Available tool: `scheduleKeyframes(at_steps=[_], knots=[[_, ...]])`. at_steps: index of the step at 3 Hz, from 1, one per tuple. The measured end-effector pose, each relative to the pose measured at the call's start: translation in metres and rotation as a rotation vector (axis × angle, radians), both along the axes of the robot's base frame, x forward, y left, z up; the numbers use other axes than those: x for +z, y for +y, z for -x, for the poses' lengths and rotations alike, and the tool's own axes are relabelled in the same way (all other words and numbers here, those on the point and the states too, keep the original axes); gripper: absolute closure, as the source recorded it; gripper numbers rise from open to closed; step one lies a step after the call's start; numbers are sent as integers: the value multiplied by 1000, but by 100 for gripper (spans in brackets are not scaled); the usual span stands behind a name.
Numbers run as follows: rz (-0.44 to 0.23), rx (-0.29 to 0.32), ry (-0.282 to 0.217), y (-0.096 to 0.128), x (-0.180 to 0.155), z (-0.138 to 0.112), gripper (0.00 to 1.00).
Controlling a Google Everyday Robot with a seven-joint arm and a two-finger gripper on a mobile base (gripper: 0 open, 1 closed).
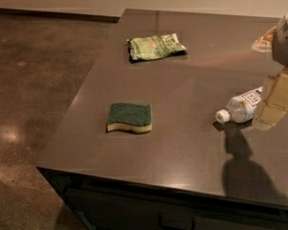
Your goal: Pick blue plastic bottle
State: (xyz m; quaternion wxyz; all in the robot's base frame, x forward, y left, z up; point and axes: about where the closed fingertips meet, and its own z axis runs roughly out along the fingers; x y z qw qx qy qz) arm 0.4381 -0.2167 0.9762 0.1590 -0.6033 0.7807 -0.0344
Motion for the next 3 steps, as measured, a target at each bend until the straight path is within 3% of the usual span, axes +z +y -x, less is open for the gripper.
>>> scheduleKeyframes(at_steps=[2, 3], knots=[[13, 29, -6, -2, -1, -6, 0], [38, 111, -11, -8, -9, -23, 0]])
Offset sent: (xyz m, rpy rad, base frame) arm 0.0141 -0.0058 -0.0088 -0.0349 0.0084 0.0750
